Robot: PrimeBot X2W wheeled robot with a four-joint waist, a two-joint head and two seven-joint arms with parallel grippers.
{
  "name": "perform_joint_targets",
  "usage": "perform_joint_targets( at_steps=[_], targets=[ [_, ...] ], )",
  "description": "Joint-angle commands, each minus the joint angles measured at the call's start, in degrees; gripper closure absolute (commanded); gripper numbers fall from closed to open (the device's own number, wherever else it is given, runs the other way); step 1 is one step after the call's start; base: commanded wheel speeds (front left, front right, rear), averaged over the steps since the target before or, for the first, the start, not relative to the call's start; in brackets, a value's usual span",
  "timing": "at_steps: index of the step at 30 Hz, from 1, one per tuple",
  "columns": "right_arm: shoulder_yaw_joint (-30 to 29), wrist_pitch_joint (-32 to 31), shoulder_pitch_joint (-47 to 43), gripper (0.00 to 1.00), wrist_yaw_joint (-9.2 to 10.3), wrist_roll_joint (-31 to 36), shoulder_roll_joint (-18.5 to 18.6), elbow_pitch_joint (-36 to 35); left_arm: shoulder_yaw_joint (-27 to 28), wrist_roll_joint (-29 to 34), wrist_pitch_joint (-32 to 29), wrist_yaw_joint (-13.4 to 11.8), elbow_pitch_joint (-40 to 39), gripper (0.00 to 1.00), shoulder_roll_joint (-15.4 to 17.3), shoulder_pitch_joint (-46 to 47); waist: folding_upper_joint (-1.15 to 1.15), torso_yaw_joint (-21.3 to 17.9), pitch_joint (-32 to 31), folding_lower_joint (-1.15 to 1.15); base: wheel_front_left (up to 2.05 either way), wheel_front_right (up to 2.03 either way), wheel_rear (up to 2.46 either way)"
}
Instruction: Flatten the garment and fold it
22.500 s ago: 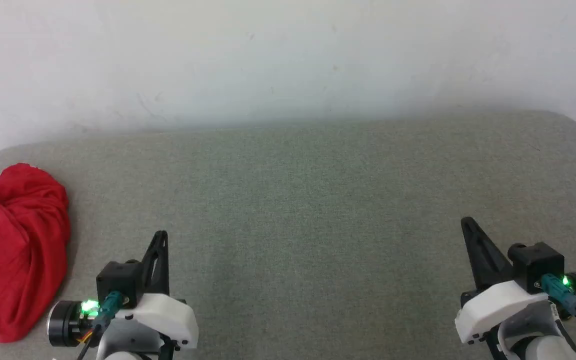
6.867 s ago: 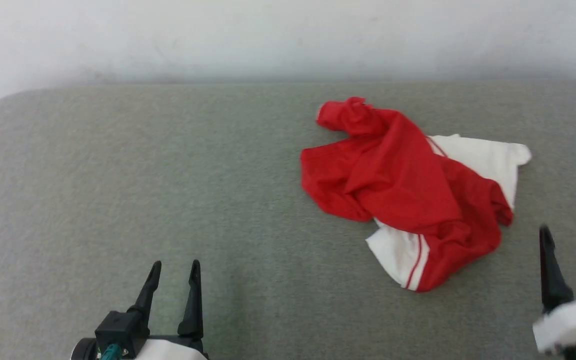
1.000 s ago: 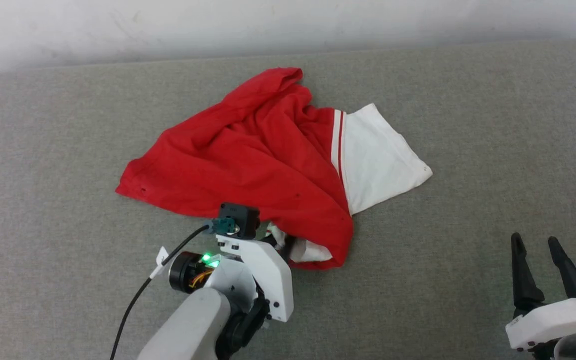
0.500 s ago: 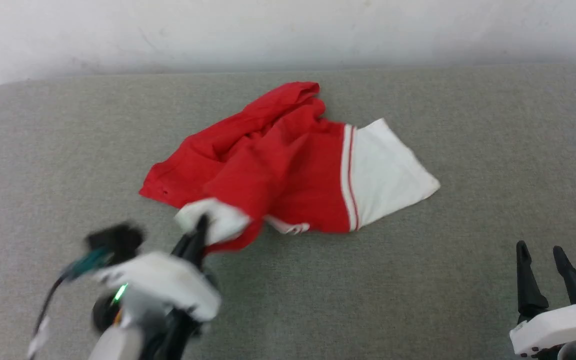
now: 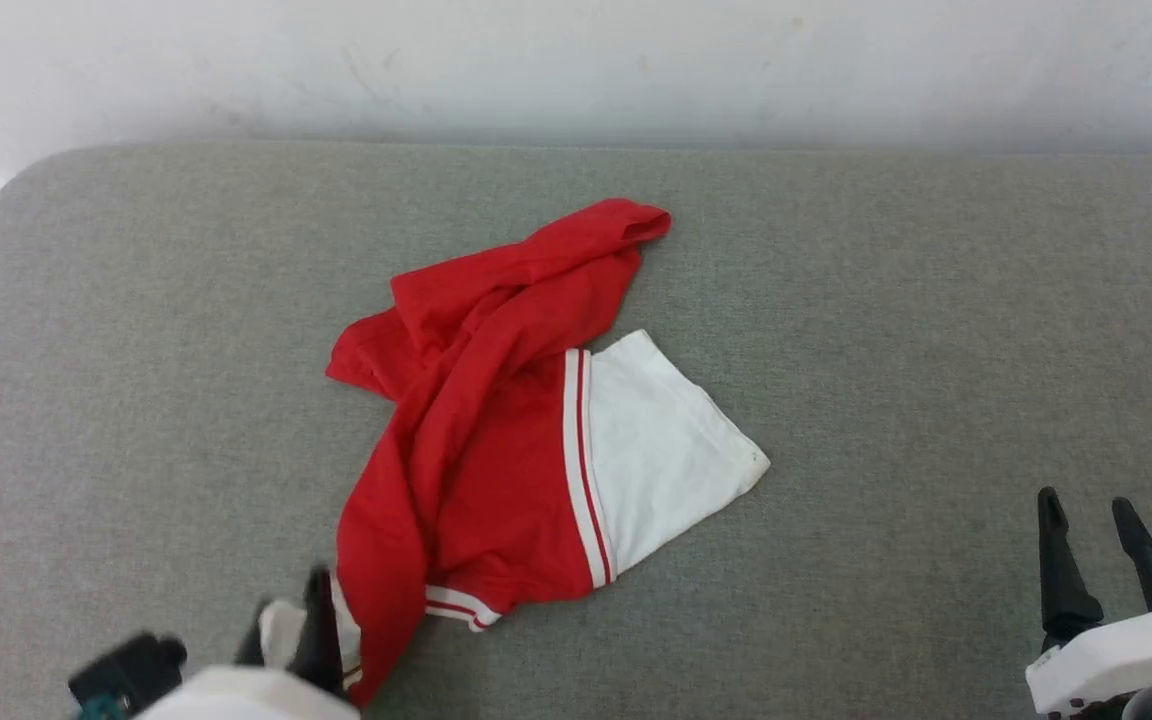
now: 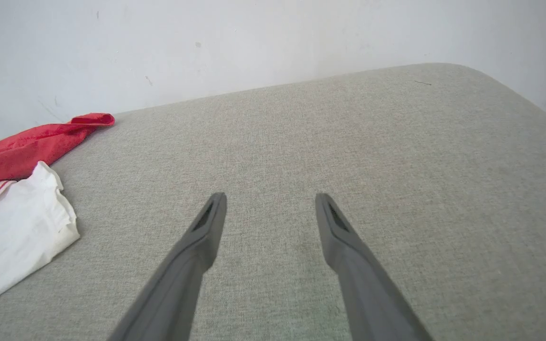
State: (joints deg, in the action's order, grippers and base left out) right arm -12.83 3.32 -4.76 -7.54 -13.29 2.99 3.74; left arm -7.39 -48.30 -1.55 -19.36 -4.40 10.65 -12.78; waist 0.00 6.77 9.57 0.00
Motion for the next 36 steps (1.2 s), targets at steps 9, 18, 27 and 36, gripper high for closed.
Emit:
perform_joint_targets(
  at_steps=[9, 18, 27, 36],
  targets=[
    [0.37, -0.82, -0.49, 0.0, 0.05, 0.28, -0.12, -0.65, 0.56, 19.85, 16.4, 8.0, -6.9, 0.0, 3.23, 11.03, 0.0, 0.53, -1.87, 0.0, 0.0, 0.0, 0.0],
    [1.23, -0.64, -1.19, 0.0, 0.05, 0.18, -0.12, -0.82, 0.12, 35.89, 16.54, 5.88, -6.66, 0.0, 1.06, 7.98, 0.0, 0.1, -2.46, 0.0, 0.0, 0.0, 0.0],
    [6.86, -5.48, 2.52, 0.0, 0.05, 5.18, -0.12, -5.35, 3.13, 36.26, 16.54, 8.89, -5.87, 0.0, -3.25, 7.4, 0.0, 2.25, -1.72, 0.0, 0.0, 0.0, 0.0],
    [19.47, -23.11, 15.13, 0.0, 0.05, 1.94, 5.3, -2.51, 3.93, 36.42, 16.55, 12.33, -3.94, 0.0, -6.2, 9.29, 0.0, 5.58, 1.36, 0.0, 0.0, 0.0, 0.0]
  ],
)
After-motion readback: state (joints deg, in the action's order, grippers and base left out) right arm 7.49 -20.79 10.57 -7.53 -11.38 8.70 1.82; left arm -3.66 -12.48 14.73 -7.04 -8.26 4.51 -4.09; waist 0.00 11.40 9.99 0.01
